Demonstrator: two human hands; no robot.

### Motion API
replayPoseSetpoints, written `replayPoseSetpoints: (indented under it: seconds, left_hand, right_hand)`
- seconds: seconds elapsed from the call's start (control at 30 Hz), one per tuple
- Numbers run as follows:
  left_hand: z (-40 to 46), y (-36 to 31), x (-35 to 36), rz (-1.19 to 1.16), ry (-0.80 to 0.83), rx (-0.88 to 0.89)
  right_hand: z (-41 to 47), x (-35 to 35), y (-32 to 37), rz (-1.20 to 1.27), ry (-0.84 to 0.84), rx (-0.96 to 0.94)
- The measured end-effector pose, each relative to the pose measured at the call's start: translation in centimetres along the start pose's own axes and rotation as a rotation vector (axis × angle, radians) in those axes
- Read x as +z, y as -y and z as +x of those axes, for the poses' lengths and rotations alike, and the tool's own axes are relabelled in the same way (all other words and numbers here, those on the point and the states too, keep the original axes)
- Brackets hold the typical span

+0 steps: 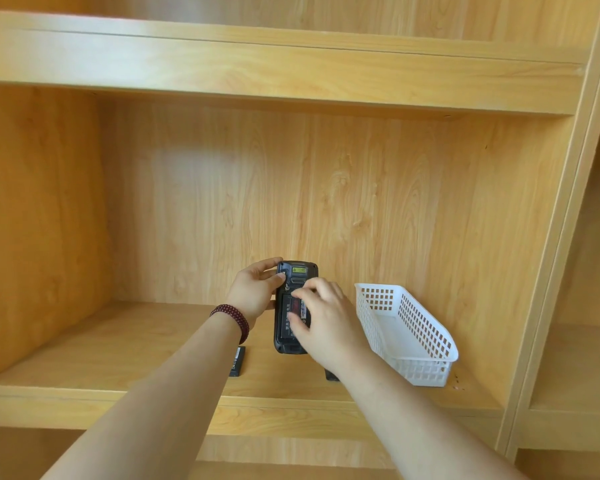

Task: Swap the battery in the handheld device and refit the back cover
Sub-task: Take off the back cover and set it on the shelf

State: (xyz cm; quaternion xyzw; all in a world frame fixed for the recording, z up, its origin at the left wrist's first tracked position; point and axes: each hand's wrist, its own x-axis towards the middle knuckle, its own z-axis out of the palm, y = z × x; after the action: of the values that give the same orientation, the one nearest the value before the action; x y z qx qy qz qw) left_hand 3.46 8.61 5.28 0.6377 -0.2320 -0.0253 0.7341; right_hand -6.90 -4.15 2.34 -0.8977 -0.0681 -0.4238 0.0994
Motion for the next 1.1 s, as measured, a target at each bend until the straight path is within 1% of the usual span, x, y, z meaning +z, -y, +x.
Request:
replayPoseSetpoints:
  seconds: [0.1, 0.37, 0.5, 0.63, 0.87, 1.1]
  left_hand:
    - [-0.2, 0.1, 0.1, 0.000, -0.005, -0.005]
    - [-0.3, 0.1, 0.1, 0.004, -0.003, -0.019]
    - [-0.2, -0.2, 0.2, 0.004, -0.007, -0.016]
    - [-0.2, -0.3, 0.3, 0.013, -0.006, -0.022]
    - [-0.3, -0.2, 0.4, 0.018, -0.005, -0.030]
    - [-0.5, -0.4, 0.4, 0.025, -0.001, -0.023]
  right_hand:
    - [-0.4, 0.2, -0.2, -0.108, 0.109, 0.004]
    - [-0.7, -0.4, -0.8, -0.202, 0.217, -0.118]
    - [-1.4, -0.7, -0.8, -0.220, 0.217, -0.187]
    - [-1.7, -1.1, -0.7, -0.283, 0.186, -0.281]
    - [-1.8, -0.9, -0.5, -0.405, 0.189, -0.407]
    - [-1.9, -0.8, 0.1, -0.474, 0.180, -0.417]
